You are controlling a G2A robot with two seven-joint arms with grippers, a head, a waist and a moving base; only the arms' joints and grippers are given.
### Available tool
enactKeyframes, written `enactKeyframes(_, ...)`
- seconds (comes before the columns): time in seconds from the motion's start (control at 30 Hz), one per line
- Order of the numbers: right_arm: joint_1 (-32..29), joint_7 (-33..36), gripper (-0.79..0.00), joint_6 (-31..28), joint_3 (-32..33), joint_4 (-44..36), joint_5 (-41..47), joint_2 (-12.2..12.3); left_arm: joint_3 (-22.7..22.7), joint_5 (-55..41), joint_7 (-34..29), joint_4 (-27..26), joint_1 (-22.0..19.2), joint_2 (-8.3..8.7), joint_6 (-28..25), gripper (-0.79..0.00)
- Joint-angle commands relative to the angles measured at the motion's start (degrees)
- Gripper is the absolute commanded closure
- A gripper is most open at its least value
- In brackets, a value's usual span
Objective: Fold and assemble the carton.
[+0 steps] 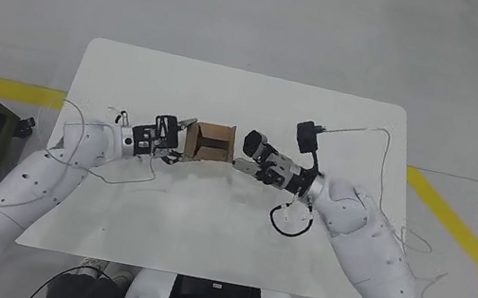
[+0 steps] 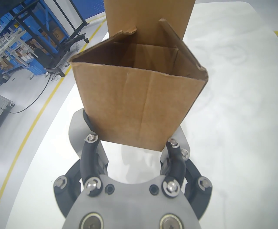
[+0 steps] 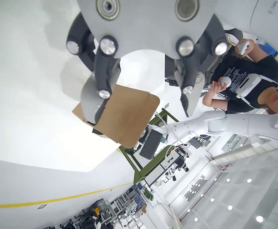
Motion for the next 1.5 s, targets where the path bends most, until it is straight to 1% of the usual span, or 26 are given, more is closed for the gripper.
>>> enactKeyframes(0.0,-0.68,1.17,-0.785,-1.25,1.03,-0.54,3.62,0.43,-0.59,0.39,0.56,-0.07,0.40,0.18,0.17,-0.268)
enactKeyframes(0.03,-0.90,2.01,-0.785,-1.67,1.69,-0.80,4.11,0.71,-0.88,0.50,0.83,-0.13,0.58,0.27,0.21,-0.265)
enactKeyframes(0.2,-0.90,2.01,-0.785,-1.67,1.69,-0.80,4.11,0.71,-2.03,0.88,1.75,-0.84,1.56,0.61,0.02,-0.262)
enactKeyframes(0.43,-0.90,2.01,-0.785,-1.67,1.69,-0.80,4.11,0.71,-3.58,1.59,2.58,-3.14,3.20,1.14,-0.65,-0.262)
enactKeyframes(0.47,-1.16,1.92,-0.785,-0.78,1.57,-0.97,4.19,0.69,-3.80,1.78,2.50,-3.45,3.41,1.21,-0.72,-0.262)
enactKeyframes(0.53,-1.61,3.50,-0.785,2.59,0.56,-2.00,7.37,0.60,-4.18,2.24,2.32,-4.03,3.77,1.35,-0.85,-0.262)
enactKeyframes(0.67,-0.62,10.02,-0.785,9.87,0.87,-4.30,9.63,1.10,-4.55,3.06,1.55,-4.81,4.16,1.49,-1.17,-0.259)
enactKeyframes(0.77,-0.67,13.19,-0.785,13.59,1.04,-6.62,10.93,1.38,-4.36,3.85,0.86,-5.28,4.10,1.44,-1.29,-0.256)
enactKeyframes(0.83,-0.82,14.13,-0.779,15.36,1.01,-7.54,11.17,1.45,-4.11,4.26,0.52,-5.47,3.97,1.37,-1.41,-0.259)
enactKeyframes(0.87,-0.88,14.33,-0.763,15.80,1.04,-7.58,11.50,1.47,-4.01,4.45,0.38,-5.56,3.86,1.33,-1.40,-0.256)
enactKeyframes(0.9,-0.94,14.46,-0.662,16.43,1.17,-7.11,11.61,1.50,-3.94,4.44,0.32,-5.58,3.78,1.29,-1.40,-0.256)
enactKeyframes(0.93,-1.04,14.66,-0.625,16.76,1.21,-6.76,12.28,1.51,-3.89,4.40,0.25,-5.58,3.71,1.24,-1.41,-0.256)
enactKeyframes(1.03,-1.16,15.45,-0.557,16.99,1.58,-5.15,13.94,1.59,-3.82,4.45,0.12,-5.60,3.56,1.15,-1.37,-0.256)
enactKeyframes(1.07,-1.28,15.77,-0.508,16.88,1.61,-4.68,14.77,1.60,-3.82,4.46,0.12,-5.58,3.54,1.13,-1.37,-0.256)
enactKeyframes(1.1,-1.25,16.16,-0.489,17.03,1.68,-4.25,15.11,1.63,-3.78,4.55,0.10,-5.60,3.51,1.12,-1.46,-0.256)
enactKeyframes(1.2,-1.17,16.47,-0.505,17.09,1.76,-3.25,16.37,1.60,-3.74,4.54,0.03,-5.51,3.47,1.06,-1.61,-0.256)
enactKeyframes(1.23,-1.13,16.61,-0.523,17.18,1.62,-3.12,16.73,1.56,-3.71,4.58,-0.05,-5.55,3.46,1.03,-1.62,-0.259)
enactKeyframes(1.27,-1.08,17.01,-0.520,17.29,1.29,-3.02,17.32,1.48,-3.68,4.57,-0.09,-5.57,3.47,1.01,-1.61,-0.259)
enactKeyframes(1.3,-0.89,17.55,-0.486,17.65,0.94,-2.89,17.50,1.41,-3.65,4.57,-0.14,-5.58,3.48,0.98,-1.57,-0.259)
enactKeyframes(1.43,-0.06,18.60,-0.471,18.80,-0.26,-2.84,17.35,1.12,-3.51,4.61,-0.33,-5.52,3.53,0.86,-1.30,-0.262)
enactKeyframes(1.47,0.05,18.59,-0.456,19.16,-0.47,-2.88,17.06,1.07,-3.47,4.71,-0.45,-5.48,3.51,0.83,-1.24,-0.262)
